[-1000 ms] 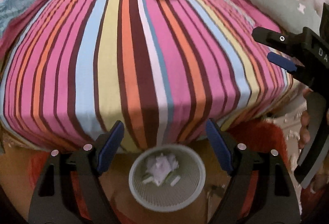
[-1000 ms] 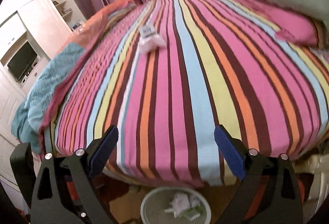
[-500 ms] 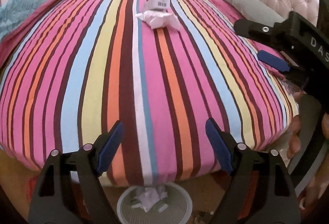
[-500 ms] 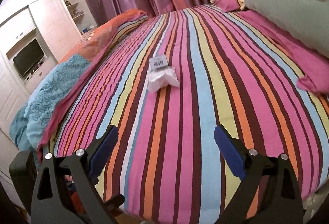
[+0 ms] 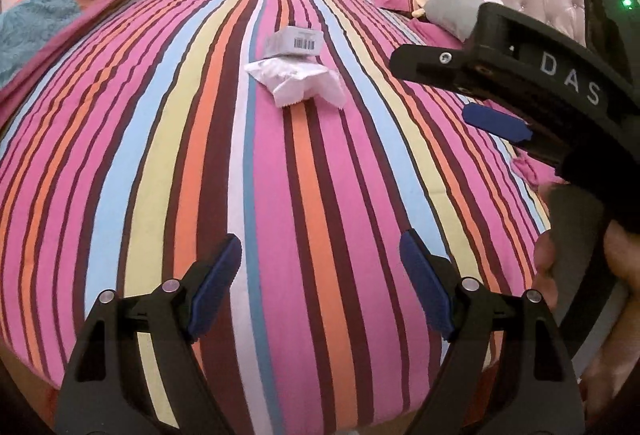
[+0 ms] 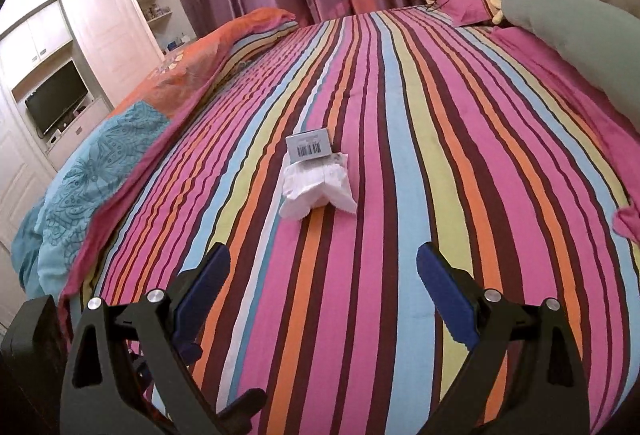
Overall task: Collect trash
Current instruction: 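Move both tools back over the bed toward the small white box and tissue, then grasp the small white box with the right tool while the left tool grasps the crumpled tissue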
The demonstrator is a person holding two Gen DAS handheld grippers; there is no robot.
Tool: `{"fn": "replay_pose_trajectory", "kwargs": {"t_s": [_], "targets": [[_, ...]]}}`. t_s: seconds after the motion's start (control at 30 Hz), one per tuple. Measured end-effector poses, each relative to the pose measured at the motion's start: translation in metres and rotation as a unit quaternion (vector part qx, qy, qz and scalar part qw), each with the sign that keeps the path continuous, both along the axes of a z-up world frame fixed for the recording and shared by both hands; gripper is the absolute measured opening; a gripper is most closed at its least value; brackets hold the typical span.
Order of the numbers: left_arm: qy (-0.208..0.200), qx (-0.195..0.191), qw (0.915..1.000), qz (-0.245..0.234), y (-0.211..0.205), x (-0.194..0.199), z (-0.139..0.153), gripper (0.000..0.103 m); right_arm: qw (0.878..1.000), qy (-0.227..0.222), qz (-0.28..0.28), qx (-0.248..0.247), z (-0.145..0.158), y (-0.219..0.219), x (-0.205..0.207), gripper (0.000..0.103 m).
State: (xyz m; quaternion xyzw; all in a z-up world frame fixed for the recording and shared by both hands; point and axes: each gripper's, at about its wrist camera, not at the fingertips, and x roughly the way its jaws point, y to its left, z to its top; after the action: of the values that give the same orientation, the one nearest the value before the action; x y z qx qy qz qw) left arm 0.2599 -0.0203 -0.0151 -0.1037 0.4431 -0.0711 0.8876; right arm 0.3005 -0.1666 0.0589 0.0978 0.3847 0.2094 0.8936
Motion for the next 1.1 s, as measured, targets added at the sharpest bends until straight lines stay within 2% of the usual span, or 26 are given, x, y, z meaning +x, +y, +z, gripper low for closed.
{"fn": "replay_pose_trajectory", "kwargs": {"t_s": [0.17,0.37,0.6,0.9,1.0,1.1], "targets": [[-0.001,-0.017,0.9998,0.015,0.003,0.018,-0.005,0.079,1.000,-0.003,0.020,-0.010,0.002,0.013,0.016,0.090],[-0.006,-0.012,0.9997,0.022,0.004,0.034,-0.011,0.079,0.999,-0.007,0.042,-0.020,0.004,0.023,0.037,0.090],[-0.004,-0.039,0.9981,0.048,0.010,0.058,-0.017,0.079,0.998,0.001,0.060,-0.030,-0.001,0.034,0.064,0.090],[-0.013,-0.051,0.9949,0.086,0.011,0.092,-0.023,0.079,0.994,0.016,0.080,-0.066,-0.015,0.050,0.098,0.090],[-0.011,-0.069,0.9935,0.090,0.014,0.101,-0.029,0.079,0.993,0.024,0.097,-0.064,-0.018,0.055,0.111,0.090],[-0.013,-0.065,0.9935,0.093,0.016,0.107,-0.033,0.079,0.991,0.029,0.104,-0.074,-0.020,0.060,0.123,0.090]]}}
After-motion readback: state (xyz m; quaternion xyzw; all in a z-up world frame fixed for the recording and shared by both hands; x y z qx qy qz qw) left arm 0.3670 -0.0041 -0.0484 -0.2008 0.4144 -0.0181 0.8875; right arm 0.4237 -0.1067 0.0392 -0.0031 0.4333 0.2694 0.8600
